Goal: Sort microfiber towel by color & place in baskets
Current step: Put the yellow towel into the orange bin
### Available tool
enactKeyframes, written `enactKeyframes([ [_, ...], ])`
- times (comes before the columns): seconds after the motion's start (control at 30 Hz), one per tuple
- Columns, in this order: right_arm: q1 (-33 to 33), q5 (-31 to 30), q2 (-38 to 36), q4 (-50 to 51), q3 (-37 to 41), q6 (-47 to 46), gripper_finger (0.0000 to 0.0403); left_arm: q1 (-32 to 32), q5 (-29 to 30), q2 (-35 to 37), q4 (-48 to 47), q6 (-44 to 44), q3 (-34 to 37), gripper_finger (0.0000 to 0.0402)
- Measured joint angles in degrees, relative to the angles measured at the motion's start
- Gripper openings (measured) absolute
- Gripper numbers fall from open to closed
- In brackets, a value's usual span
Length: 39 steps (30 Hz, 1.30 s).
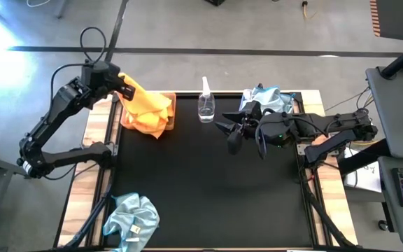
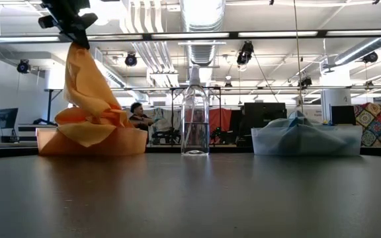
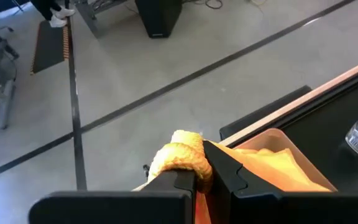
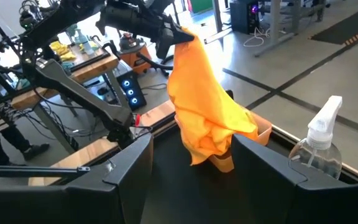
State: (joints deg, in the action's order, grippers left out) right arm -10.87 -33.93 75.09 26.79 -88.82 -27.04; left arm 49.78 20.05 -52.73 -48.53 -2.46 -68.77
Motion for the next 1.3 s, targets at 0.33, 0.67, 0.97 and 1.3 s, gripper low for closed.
enactKeyframes([
  [0.33,0.00,0.00,0.00,0.02,0.00,0.54,0.0210,0.00,-1.56,-3.65,-1.98,-1.05,0.00,0.0059],
  [0.67,0.00,-0.02,0.00,0.73,0.00,0.74,0.0210,-0.02,-8.95,-10.58,-10.16,2.80,0.00,0.0146],
  [0.97,0.02,-0.11,0.00,3.26,0.00,0.68,0.0210,-0.11,-28.63,-8.98,-15.98,5.35,0.00,0.0143],
  [1.3,0.04,-0.13,0.00,3.26,0.00,2.08,0.0210,-0.09,-13.26,-3.91,-15.02,4.56,-0.22,0.0135],
])
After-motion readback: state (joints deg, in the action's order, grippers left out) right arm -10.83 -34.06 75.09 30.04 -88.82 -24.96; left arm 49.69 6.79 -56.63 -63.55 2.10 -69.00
